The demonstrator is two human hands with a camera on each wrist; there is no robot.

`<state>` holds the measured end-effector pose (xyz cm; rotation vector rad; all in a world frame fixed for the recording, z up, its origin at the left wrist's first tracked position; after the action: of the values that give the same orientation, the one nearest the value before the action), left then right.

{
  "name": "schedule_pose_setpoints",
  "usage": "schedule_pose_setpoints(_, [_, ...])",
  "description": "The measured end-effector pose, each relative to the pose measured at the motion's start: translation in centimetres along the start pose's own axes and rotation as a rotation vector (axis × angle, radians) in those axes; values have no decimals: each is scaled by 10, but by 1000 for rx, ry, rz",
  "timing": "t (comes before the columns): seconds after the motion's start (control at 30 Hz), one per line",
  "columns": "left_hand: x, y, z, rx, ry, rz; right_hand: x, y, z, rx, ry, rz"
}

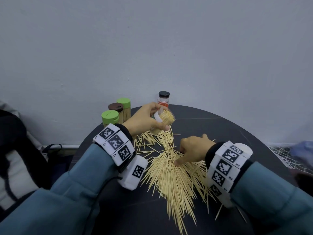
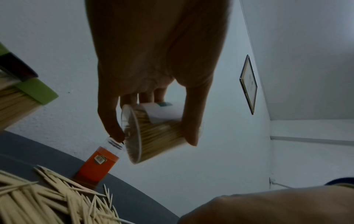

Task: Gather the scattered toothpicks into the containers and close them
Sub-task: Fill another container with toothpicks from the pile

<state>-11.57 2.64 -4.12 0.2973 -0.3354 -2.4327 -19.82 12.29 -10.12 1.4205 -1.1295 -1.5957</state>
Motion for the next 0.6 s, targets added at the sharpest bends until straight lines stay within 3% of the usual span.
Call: schedule_pose_setpoints(0.6, [6, -5, -10, 36, 28, -1, 6, 3, -18, -45, -25, -23])
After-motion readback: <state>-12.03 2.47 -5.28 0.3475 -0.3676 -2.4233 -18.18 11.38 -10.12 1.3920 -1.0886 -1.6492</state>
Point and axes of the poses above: each hand's wrist, its own x-axis towards the middle knuckle, its own y-axis out of the back of the hand, z = x × y, the point moved 9 cm from there along x, towards the middle knuckle, and after that the axes turned 13 degrees about y, right-handed, at the moved point
